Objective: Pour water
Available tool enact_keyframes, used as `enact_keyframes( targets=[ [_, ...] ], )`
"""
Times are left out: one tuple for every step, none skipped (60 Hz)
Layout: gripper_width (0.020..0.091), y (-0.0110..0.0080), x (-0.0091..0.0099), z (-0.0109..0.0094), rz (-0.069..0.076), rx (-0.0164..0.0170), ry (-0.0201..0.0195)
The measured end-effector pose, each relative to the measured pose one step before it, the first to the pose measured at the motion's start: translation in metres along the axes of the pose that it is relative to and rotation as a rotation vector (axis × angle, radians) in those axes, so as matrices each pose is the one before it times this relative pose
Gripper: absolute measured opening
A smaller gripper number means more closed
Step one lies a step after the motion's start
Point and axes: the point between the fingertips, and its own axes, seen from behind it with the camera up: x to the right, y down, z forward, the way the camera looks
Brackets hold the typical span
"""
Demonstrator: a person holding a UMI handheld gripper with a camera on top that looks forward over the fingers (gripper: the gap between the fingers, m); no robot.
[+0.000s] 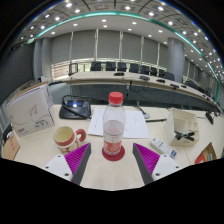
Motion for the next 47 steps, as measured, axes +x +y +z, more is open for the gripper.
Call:
enact_keyframes(
  targets=[
    [0.0861, -0.00039, -0.00212, -0.00953, 0.0024, -0.00011, 0.00329],
    [0.0860, 0.00081, -0.00226, -0.00837, 0.0028, -0.00221, 0.00457],
    [0.0859, 0.00067, -0.00127, -0.00971, 0.0035, -0.00426, 0.00569],
    [0.0860, 0.00096, -0.00160, -0.01015, 0.0039, -0.00444, 0.00611],
    [0.0860, 0.00058, -0.00170, -0.01024, 0.0041, -0.00348, 0.00631],
    [0.0861, 0.00047, -0.00178, -0.01061, 0.0032, -0.00299, 0.00557],
    [0.0862, 0.00088, -0.00206, -0.01070, 0.0015, -0.00321, 0.00430],
    [0.0861, 0.00091, -0.00243, -0.01086, 0.0002, -0.00374, 0.00328],
    [0.0860, 0.00053, -0.00125, -0.01255, -0.0002, -0.00449, 0.00368],
    [0.0860, 0.00168, -0.00187, -0.00801, 0.0001, -0.00306, 0.00615],
    [0.0861, 0.00148, -0.00175, -0.00990, -0.0009, -0.00252, 0.00591],
    [0.0858, 0.00135, -0.00216, -0.00992, -0.0025, -0.00280, 0.00306],
    [0.0859, 0.00213, -0.00196, -0.00999, -0.0030, -0.00327, 0.00308],
    [0.0861, 0.00199, -0.00202, -0.00919, -0.0027, -0.00259, 0.00255],
    [0.0860, 0.00186, -0.00187, -0.00945, -0.0017, -0.00162, 0.00272],
    [0.0862, 0.00186, -0.00229, -0.00849, -0.0014, -0.00092, 0.00208],
    [0.0860, 0.00111, -0.00177, -0.00978, -0.0016, -0.00152, 0.00169],
    [0.0861, 0.00189, -0.00162, -0.00812, -0.0020, -0.00150, 0.00078],
    [0.0861, 0.00221, -0.00195, -0.00756, -0.0018, -0.00251, 0.00067],
    [0.0860, 0.00316, -0.00328, -0.00672, -0.0018, -0.00223, 0.00152],
    [0.0861, 0.00247, -0.00209, -0.00696, -0.0022, -0.00183, -0.00047],
    [0.0862, 0.00197, -0.00221, -0.00645, -0.0026, -0.00119, -0.00124],
    [0.0862, 0.00216, -0.00214, -0.00607, -0.0028, -0.00122, -0.00032],
    [0.0860, 0.00210, -0.00148, -0.00584, -0.0020, -0.00244, 0.00143],
    [0.0861, 0.00241, -0.00146, -0.00590, -0.0010, -0.00184, 0.00183],
    [0.0861, 0.00171, -0.00148, -0.00559, -0.0010, 0.00012, 0.00068],
    [0.0860, 0.00161, -0.00258, -0.00537, -0.0017, 0.00232, -0.00085],
    [0.0860, 0.00153, -0.00142, -0.00519, -0.0005, 0.00237, -0.00110],
    [0.0860, 0.00173, -0.00150, -0.00516, 0.0009, 0.00030, -0.00102],
    [0.0859, 0.00195, -0.00158, -0.00441, 0.0032, -0.00157, -0.00150],
    [0.0860, 0.00166, -0.00166, -0.00391, 0.0036, -0.00061, -0.00247],
    [0.0861, 0.00093, -0.00130, -0.00371, 0.0016, 0.00146, -0.00195],
    [0.0860, 0.00071, -0.00098, -0.00349, -0.0001, 0.00226, -0.00021],
    [0.0862, 0.00065, -0.00058, -0.00294, -0.0007, 0.00230, 0.00137],
    [0.0864, 0.00063, -0.00070, -0.00296, -0.0015, 0.00154, 0.00192],
    [0.0861, 0.00021, -0.00067, -0.00249, -0.0032, 0.00185, 0.00190],
    [0.0863, -0.00038, -0.00094, -0.00235, -0.0034, 0.00313, 0.00057],
    [0.0863, -0.00041, -0.00206, -0.00052, -0.0028, 0.00290, 0.00062],
    [0.0861, -0.00086, -0.00112, -0.00209, -0.0017, 0.00520, -0.00009],
    [0.0862, -0.00121, -0.00050, -0.00169, -0.0012, 0.00548, 0.00135],
    [0.0863, -0.00118, -0.00041, -0.00180, -0.0004, 0.00482, 0.00263],
    [0.0863, -0.00107, -0.00020, -0.00189, 0.0002, 0.00391, 0.00231],
    [0.0863, -0.00111, -0.00043, -0.00183, -0.0009, 0.00370, 0.00197],
    [0.0859, -0.00124, -0.00020, -0.00172, -0.0027, 0.00407, 0.00125],
    [0.0859, -0.00197, 0.00071, -0.00118, -0.0042, 0.00465, -0.00020],
    [0.0861, -0.00154, -0.00019, -0.00133, -0.0052, 0.00483, 0.00111],
    [0.0862, -0.00135, -0.00025, -0.00115, -0.0056, 0.00451, 0.00200]
  ],
)
